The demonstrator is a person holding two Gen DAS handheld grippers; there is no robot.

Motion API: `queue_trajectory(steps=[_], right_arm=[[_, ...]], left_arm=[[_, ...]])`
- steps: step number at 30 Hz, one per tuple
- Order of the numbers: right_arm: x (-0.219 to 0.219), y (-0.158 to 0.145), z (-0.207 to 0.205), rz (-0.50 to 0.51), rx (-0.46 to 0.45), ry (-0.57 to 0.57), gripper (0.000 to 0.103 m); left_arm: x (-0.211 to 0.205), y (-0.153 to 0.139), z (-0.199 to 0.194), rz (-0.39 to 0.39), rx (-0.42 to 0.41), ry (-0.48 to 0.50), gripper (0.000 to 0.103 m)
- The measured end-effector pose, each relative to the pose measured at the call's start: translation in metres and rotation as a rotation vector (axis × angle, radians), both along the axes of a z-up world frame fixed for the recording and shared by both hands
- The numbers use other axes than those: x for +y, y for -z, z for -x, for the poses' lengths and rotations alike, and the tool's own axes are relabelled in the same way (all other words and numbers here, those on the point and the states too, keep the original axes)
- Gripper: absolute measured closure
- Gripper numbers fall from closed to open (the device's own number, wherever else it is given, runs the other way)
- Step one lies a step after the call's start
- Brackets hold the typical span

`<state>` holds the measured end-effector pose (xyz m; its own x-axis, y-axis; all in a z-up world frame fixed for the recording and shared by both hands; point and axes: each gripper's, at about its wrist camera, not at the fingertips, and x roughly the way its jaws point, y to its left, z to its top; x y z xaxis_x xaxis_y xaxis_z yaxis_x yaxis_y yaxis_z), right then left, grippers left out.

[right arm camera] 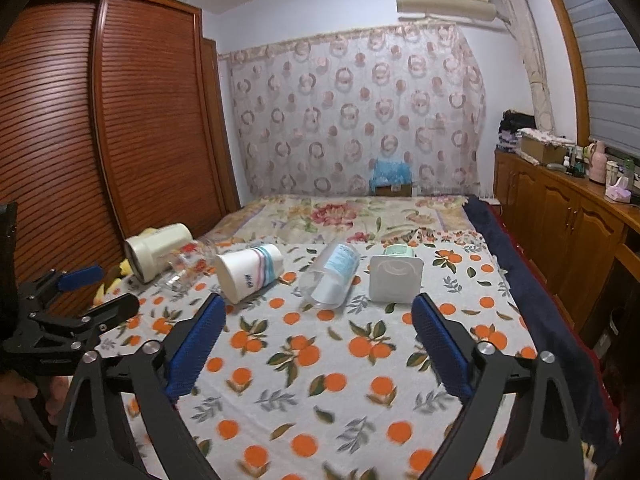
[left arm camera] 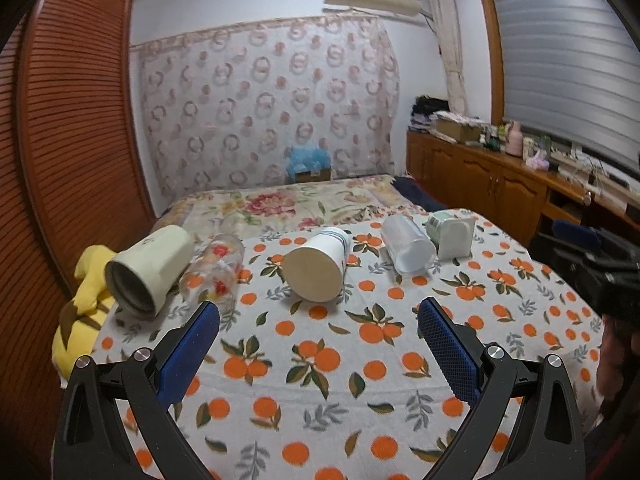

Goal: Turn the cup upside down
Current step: 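Move the right gripper to the pale green cup lying on its side, then close the right gripper around the pale green cup and lift it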

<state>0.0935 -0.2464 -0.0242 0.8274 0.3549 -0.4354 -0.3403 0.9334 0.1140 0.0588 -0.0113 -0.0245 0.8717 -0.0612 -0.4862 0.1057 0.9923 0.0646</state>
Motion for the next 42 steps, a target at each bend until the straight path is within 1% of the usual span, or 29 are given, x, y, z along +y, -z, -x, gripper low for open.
queue_trajectory(steps=[5, 16, 22, 23, 25, 27, 32, 34, 35, 36, 39, 42], right_arm=[[-0.009, 0.003, -0.043, 0.028, 0.061, -0.012, 0.024], [-0.018, 0.009, -0.145, 0.100, 0.232, -0.021, 0.033], [-0.012, 0.021, -0.201, 0.126, 0.372, -0.019, 0.036], [-0.011, 0.025, -0.212, 0.135, 0.409, -0.015, 0.037], [-0.008, 0.031, -0.225, 0.149, 0.453, -0.016, 0.040], [-0.007, 0.039, -0.240, 0.158, 0.517, -0.016, 0.041], [0.000, 0.059, -0.258, 0.180, 0.644, -0.009, 0.041], [0.002, 0.062, -0.260, 0.175, 0.673, -0.009, 0.042], [0.003, 0.062, -0.261, 0.179, 0.680, -0.005, 0.042], [0.002, 0.062, -0.261, 0.185, 0.684, 0.000, 0.050], [-0.003, 0.062, -0.260, 0.175, 0.698, 0.011, 0.052], [-0.010, 0.057, -0.253, 0.166, 0.682, 0.027, 0.052]], left_arm=[[-0.001, 0.008, -0.025, -0.005, 0.034, 0.044, 0.008], [-0.014, 0.023, -0.072, -0.003, 0.131, 0.146, 0.008], [-0.018, 0.030, -0.091, 0.009, 0.186, 0.187, 0.008], [-0.019, 0.031, -0.093, 0.015, 0.194, 0.194, 0.008], [-0.019, 0.033, -0.097, 0.026, 0.212, 0.202, 0.008], [-0.018, 0.034, -0.101, 0.032, 0.227, 0.207, 0.008], [-0.014, 0.036, -0.102, 0.057, 0.247, 0.215, 0.008], [-0.012, 0.036, -0.101, 0.061, 0.249, 0.219, 0.008], [-0.012, 0.036, -0.101, 0.061, 0.249, 0.219, 0.008], [-0.012, 0.036, -0.100, 0.061, 0.248, 0.217, 0.008], [-0.008, 0.035, -0.097, 0.067, 0.244, 0.215, 0.008], [-0.005, 0.034, -0.090, 0.072, 0.232, 0.206, 0.008]])
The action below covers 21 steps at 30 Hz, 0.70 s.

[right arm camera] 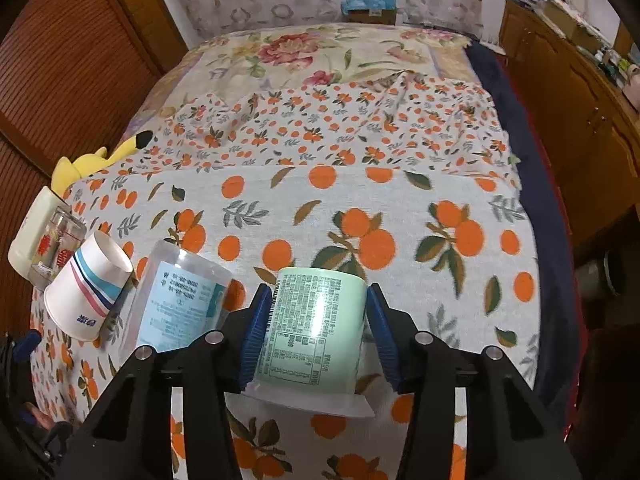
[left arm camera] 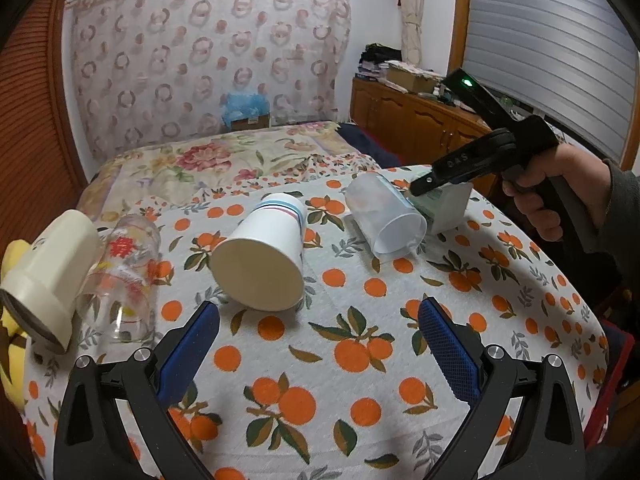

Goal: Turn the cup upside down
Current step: 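Close the right gripper around the pale green cup and lift it, then rotate the held green cup with the right gripper, lid toward the bed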

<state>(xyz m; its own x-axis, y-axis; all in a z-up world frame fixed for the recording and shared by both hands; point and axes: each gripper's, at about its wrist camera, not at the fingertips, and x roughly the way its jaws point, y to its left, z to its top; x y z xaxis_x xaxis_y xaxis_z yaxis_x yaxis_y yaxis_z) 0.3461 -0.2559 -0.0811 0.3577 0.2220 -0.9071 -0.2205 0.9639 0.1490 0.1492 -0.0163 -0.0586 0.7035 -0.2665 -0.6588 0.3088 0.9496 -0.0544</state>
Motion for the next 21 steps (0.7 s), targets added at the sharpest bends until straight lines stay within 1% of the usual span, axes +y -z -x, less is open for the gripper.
queue_trajectory(steps=[5, 10, 16, 21], right_arm=[[-0.003, -0.018, 0.028, -0.028, -0.048, -0.012, 0.052], [0.014, -0.027, 0.072, -0.069, -0.081, -0.071, 0.052], [0.053, -0.027, 0.128, -0.145, -0.082, -0.176, 0.052], [0.088, -0.024, 0.170, -0.191, -0.064, -0.255, 0.051]], left_arm=[[0.007, -0.005, 0.016, -0.002, -0.025, -0.009, 0.008], [0.016, -0.006, 0.036, -0.007, -0.047, -0.030, 0.008], [0.029, -0.003, 0.059, -0.021, -0.055, -0.061, 0.008], [0.044, -0.003, 0.078, -0.010, -0.054, -0.088, 0.008]])
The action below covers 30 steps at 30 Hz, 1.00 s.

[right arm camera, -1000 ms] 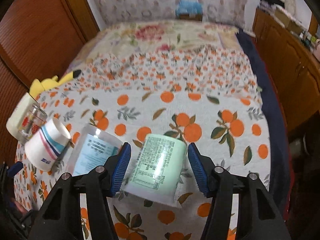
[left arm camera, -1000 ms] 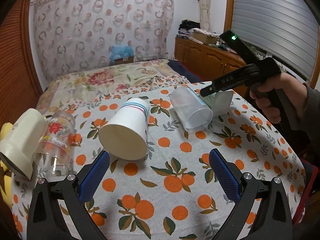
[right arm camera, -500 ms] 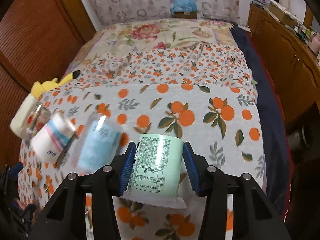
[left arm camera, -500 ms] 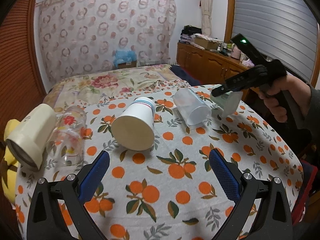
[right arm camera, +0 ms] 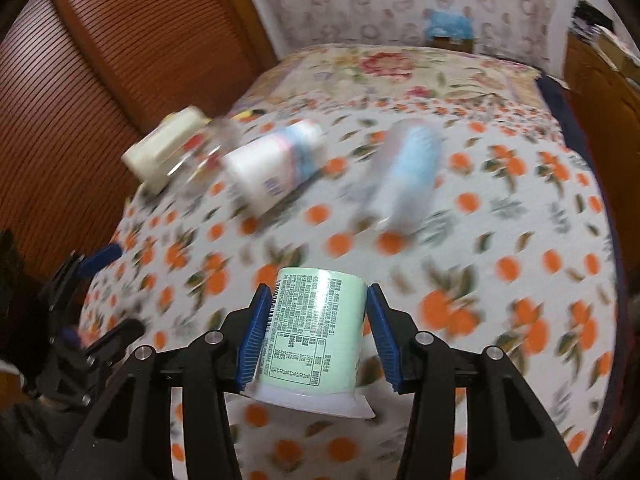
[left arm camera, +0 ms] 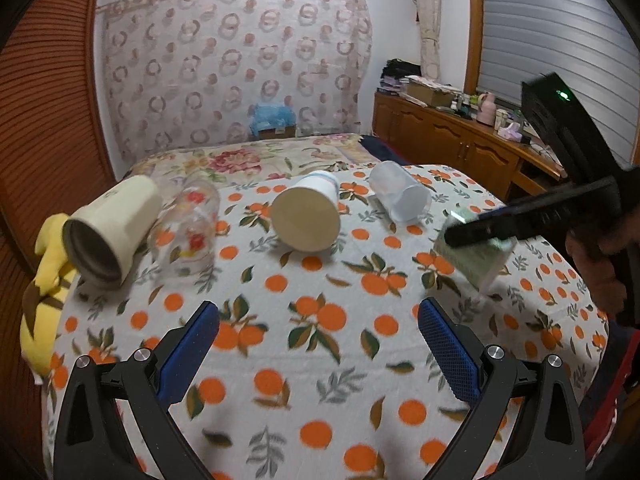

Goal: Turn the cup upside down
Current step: 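Rotate the held green cup with the right gripper, lid toward the bed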

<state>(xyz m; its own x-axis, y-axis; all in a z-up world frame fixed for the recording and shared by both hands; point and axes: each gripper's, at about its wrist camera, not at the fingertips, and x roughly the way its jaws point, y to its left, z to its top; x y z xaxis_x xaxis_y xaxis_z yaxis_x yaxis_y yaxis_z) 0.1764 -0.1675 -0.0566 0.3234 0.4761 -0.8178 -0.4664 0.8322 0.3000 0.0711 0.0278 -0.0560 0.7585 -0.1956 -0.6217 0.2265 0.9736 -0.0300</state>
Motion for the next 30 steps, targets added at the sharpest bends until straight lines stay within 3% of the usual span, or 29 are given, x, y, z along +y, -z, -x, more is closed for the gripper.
queue_trajectory(steps=[6, 15, 24, 30], right_arm=[[0.029, 0.003, 0.024, 0.011, -0.007, -0.055, 0.051], [0.034, 0.018, 0.024, 0.011, -0.027, -0.019, 0.045], [-0.004, -0.008, 0.063, -0.012, -0.279, 0.066, 0.038], [-0.033, -0.010, 0.095, -0.021, -0.416, 0.137, 0.024]], left_arm=[[0.021, -0.001, 0.010, 0.020, 0.005, -0.037, 0.008], [0.033, -0.002, 0.011, 0.007, 0.004, -0.065, 0.008], [0.016, -0.004, 0.003, 0.007, 0.022, -0.036, 0.008], [-0.012, -0.010, -0.008, 0.018, 0.041, -0.004, 0.008]])
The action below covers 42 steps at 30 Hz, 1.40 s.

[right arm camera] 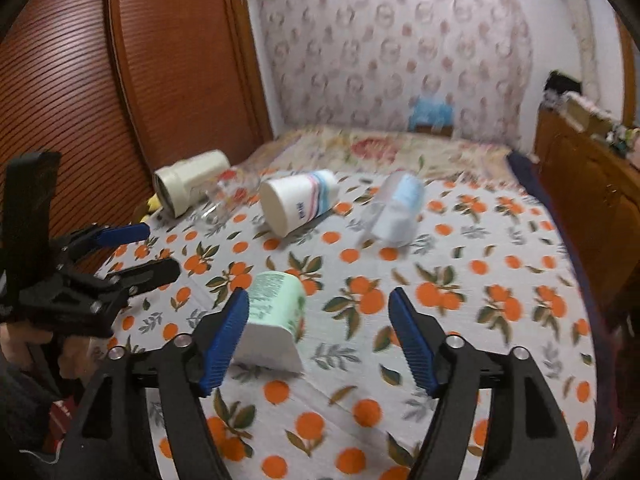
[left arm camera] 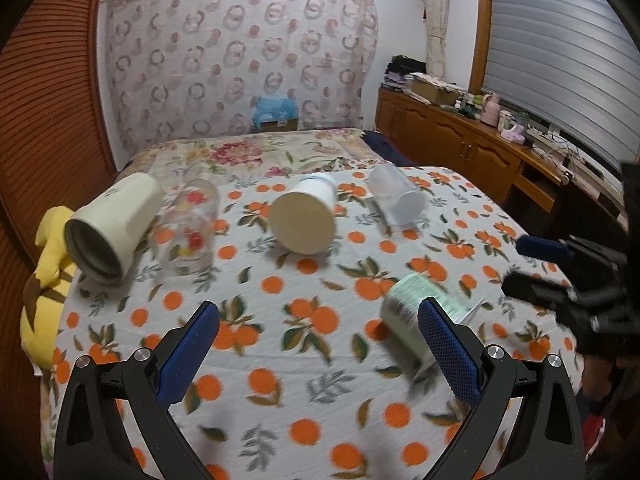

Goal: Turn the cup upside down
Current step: 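Rotate the held green cup with the right gripper, lid toward the bed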

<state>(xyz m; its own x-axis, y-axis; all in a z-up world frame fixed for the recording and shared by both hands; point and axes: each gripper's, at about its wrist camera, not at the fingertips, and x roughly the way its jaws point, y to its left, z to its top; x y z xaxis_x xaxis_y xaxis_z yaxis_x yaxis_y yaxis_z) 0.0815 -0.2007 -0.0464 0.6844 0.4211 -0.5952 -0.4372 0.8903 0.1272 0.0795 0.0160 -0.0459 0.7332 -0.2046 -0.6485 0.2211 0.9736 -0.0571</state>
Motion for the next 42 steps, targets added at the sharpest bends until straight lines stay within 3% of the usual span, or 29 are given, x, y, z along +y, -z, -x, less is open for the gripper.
queue_trajectory(steps=[3, 10, 19, 30, 36, 42], right_arm=[[-0.011, 0.008, 0.011, 0.004, -0.031, 0.035, 0.021], [-0.027, 0.028, 0.015, -0.029, -0.020, 0.075, 0.020], [-0.032, 0.041, 0.015, -0.051, -0.005, 0.090, 0.020], [-0.039, 0.042, 0.014, -0.075, 0.001, 0.101, 0.020], [-0.038, 0.042, 0.013, -0.074, 0.002, 0.105, 0.020], [-0.039, 0.042, 0.013, -0.073, 0.002, 0.104, 0.020]], left_arm=[[-0.013, -0.001, -0.011, 0.022, 0.037, 0.013, 0.008], [-0.041, 0.013, -0.040, 0.045, 0.185, 0.036, 0.022], [-0.059, 0.029, -0.063, 0.074, 0.323, 0.027, 0.023], [-0.065, 0.045, -0.077, 0.122, 0.450, 0.037, 0.043], [-0.065, 0.042, -0.076, 0.141, 0.441, 0.048, 0.051], [-0.067, 0.029, -0.072, 0.061, 0.333, 0.051, 0.054]])
